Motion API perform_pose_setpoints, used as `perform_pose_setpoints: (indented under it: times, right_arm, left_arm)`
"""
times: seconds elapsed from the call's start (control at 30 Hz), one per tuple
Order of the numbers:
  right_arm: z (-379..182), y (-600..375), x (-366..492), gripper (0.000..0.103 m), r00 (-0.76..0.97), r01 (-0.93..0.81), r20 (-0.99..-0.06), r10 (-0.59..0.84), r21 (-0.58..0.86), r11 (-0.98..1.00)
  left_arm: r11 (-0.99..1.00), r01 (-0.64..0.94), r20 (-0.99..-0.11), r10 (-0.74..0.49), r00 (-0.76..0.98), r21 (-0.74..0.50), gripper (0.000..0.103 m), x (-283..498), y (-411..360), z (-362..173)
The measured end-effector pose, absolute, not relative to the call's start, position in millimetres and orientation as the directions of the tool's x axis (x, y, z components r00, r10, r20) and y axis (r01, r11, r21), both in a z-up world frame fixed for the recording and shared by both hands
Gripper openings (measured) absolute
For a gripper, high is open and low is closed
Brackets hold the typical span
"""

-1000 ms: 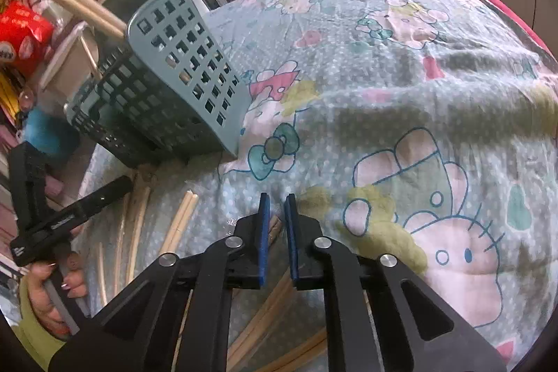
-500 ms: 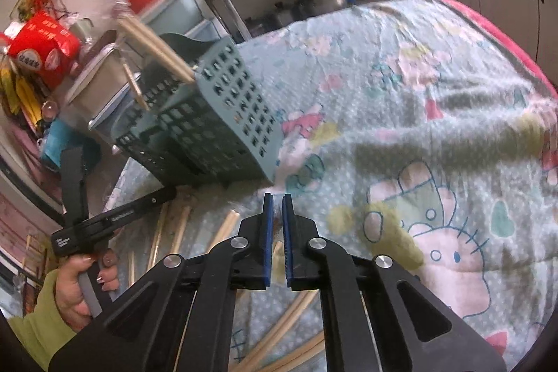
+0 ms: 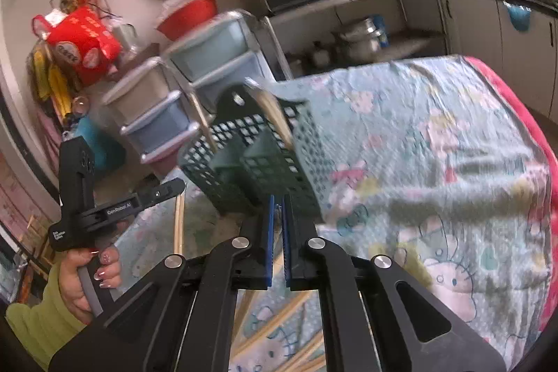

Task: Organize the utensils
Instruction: 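Lift both held chopsticks upright and carry them above the green caddy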

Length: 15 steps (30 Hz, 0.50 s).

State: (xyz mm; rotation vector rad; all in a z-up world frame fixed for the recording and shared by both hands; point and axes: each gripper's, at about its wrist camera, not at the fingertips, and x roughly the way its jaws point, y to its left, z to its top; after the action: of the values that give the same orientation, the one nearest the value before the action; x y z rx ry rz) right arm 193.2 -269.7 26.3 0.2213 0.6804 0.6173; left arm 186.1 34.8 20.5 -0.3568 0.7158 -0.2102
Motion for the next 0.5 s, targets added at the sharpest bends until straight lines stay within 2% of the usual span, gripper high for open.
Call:
perform_pose_setpoints:
  times: [0.17,0.5]
  right_arm:
    - [50,-264,177,0.004,0.626,-0.514,-0.458,0.631,0.367,0.776]
    - [84,-253,151,0.003,0.645,-0.584,-0.376,0.665,0.319,0.747]
  left_arm:
    - [0.913,0.114,-0.529,-0.325,0.784,-0.392,0.003,165,28,51]
    - [0.912,0.167,-0.447,-0.336,0.829,-0.376,0.003,144,22,87]
